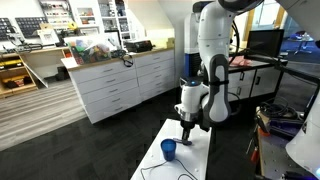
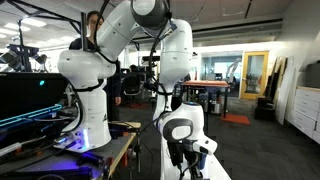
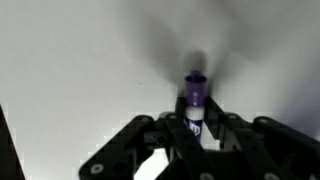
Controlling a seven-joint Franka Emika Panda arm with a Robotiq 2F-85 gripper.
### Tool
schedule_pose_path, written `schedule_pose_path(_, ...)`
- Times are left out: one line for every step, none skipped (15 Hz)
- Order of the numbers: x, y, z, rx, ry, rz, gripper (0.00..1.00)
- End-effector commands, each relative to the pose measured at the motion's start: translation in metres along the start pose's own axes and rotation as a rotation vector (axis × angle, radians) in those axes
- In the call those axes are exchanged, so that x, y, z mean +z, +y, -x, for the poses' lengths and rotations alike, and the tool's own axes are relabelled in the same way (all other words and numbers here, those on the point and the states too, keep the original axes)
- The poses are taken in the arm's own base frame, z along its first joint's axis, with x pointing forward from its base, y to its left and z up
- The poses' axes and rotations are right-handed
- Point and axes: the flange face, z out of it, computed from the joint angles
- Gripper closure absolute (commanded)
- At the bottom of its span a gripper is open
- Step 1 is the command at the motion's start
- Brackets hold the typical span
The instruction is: Pick the marker and put it in the cup
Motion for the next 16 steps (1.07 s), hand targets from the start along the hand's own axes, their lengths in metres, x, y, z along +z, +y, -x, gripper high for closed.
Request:
schedule_pose_path(-0.009,0.003,-0.001,0.027,-0.020,-0.004,0.97)
schedule_pose_path(-0.009,0.003,-0.003,0.033,-0.023,-0.002,0.96)
schedule_pose_path(-0.009,0.003,-0.004,0.037,-0.025,-0.003,0.94)
schedule_pose_path(-0.011,0.003,-0.006,0.042,-0.029,0.001,0.94)
schedule_pose_path(-0.012,0.004,-0.007,0.047,-0.034,0.003,0.94)
schedule_pose_path(-0.015,0.004,-0.008,0.050,-0.044,0.007,0.94)
schedule_pose_path(-0.018,0.005,-0.008,0.056,-0.057,0.009,0.94)
schedule_pose_path(-0.022,0.007,-0.008,0.059,-0.070,0.011,0.94)
schedule_pose_path(-0.025,0.009,-0.008,0.064,-0.082,0.015,0.94)
schedule_pose_path(-0.030,0.010,-0.009,0.069,-0.099,0.013,0.94)
schedule_pose_path(-0.033,0.011,-0.010,0.073,-0.117,0.013,0.94)
schedule_pose_path(-0.037,0.012,-0.011,0.073,-0.134,0.012,0.94)
schedule_pose_path(-0.042,0.013,-0.013,0.075,-0.150,0.014,0.94)
schedule_pose_path(-0.048,0.015,-0.015,0.078,-0.169,0.016,0.94)
schedule_pose_path(-0.052,0.016,-0.017,0.081,-0.186,0.017,0.94)
schedule_pose_path(-0.057,0.018,-0.018,0.078,-0.205,0.018,0.94)
